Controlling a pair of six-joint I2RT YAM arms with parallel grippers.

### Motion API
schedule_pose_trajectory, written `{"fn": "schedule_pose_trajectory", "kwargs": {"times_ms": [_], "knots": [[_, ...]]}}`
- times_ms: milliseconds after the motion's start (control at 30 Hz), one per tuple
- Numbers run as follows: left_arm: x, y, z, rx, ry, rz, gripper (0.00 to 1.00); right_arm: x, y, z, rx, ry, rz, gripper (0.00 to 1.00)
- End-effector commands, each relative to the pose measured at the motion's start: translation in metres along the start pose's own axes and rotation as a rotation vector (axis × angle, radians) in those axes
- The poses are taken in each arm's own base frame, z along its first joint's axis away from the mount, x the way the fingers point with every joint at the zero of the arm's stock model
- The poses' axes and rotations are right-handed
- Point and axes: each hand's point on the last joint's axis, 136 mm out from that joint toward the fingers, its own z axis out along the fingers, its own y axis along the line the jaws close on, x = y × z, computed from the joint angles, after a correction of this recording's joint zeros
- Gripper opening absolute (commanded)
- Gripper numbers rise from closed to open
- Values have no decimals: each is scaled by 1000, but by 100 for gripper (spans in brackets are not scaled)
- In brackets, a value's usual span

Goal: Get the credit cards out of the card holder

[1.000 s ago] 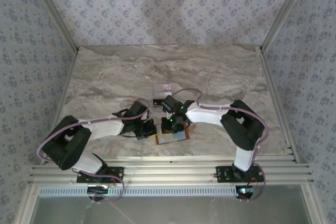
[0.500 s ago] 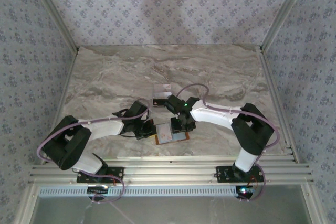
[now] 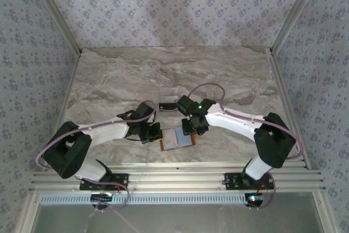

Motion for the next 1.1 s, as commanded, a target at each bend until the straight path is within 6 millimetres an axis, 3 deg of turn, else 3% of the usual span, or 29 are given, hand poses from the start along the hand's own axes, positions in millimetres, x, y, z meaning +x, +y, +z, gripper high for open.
{"fn": "schedule_pose_trajectory", "kwargs": {"times_ms": [0,133,367,633,1067], "knots": [[0,-16,-6,21,-3,32,0,-7,42,0,-264,2,1,37],[1,-18,-1,19,5,34,0,-7,63,10,-374,47,3,33],[5,-4,12,-21,34,22,0,-2,72,31,-409,107,7,30],[11,11,20,-68,61,14,0,3,55,51,-322,135,23,30],[12,22,20,-118,65,15,0,8,47,53,-288,139,16,31]]}}
